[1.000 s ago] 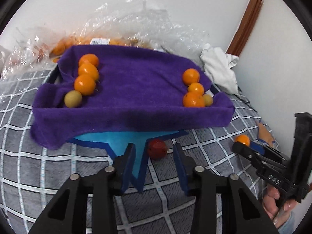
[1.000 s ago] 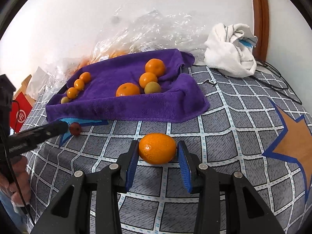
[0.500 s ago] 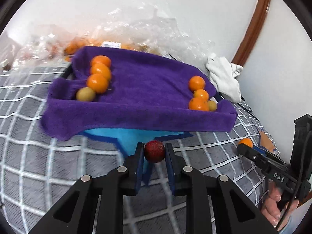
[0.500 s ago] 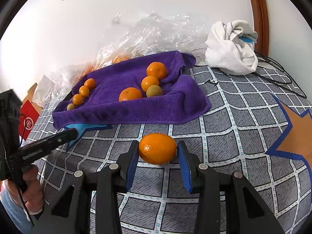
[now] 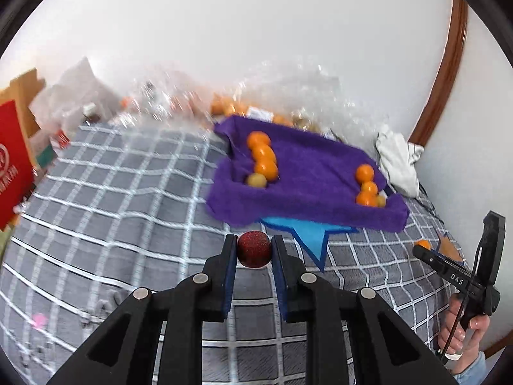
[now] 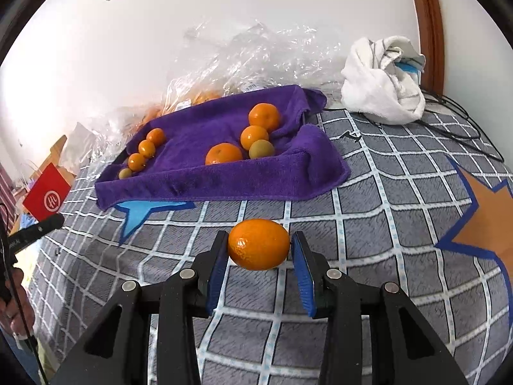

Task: Organize fruits
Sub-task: 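Carry the orange and the red fruit onto the purple towel with both tools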

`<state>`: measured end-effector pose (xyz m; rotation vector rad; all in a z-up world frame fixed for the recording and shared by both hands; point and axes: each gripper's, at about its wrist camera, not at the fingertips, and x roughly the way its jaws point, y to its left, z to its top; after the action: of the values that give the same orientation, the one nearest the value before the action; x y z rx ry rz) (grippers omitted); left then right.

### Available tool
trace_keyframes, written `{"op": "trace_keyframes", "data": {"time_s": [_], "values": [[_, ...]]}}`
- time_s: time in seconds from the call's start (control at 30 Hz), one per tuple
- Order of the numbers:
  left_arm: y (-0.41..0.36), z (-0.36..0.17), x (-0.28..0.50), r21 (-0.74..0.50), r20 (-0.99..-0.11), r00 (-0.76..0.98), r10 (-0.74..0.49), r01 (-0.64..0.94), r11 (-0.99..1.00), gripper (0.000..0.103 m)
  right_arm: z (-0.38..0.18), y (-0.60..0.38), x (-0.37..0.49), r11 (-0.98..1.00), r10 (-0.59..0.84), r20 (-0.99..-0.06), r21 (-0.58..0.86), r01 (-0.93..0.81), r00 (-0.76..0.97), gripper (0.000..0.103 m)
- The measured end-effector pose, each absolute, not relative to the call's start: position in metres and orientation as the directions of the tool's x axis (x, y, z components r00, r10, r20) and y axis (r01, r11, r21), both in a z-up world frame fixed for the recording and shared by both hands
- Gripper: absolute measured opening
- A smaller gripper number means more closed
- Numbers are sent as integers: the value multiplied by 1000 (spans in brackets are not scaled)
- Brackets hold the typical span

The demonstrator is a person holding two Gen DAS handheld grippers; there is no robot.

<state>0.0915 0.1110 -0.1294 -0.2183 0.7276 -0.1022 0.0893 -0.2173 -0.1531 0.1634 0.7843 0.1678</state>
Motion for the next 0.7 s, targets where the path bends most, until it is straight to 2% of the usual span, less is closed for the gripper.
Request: {"op": "trace_keyframes", "data": {"time_s": [0.4, 0.7], "values": [[130, -85, 102, -329, -604, 771, -203, -8, 944, 21, -69, -217, 94, 973, 217, -604, 196, -121, 767, 40], [142, -93, 135, -348, -619, 760, -200, -36, 937, 21, -72, -197, 168, 975, 217, -638, 175, -136, 739, 40]]}}
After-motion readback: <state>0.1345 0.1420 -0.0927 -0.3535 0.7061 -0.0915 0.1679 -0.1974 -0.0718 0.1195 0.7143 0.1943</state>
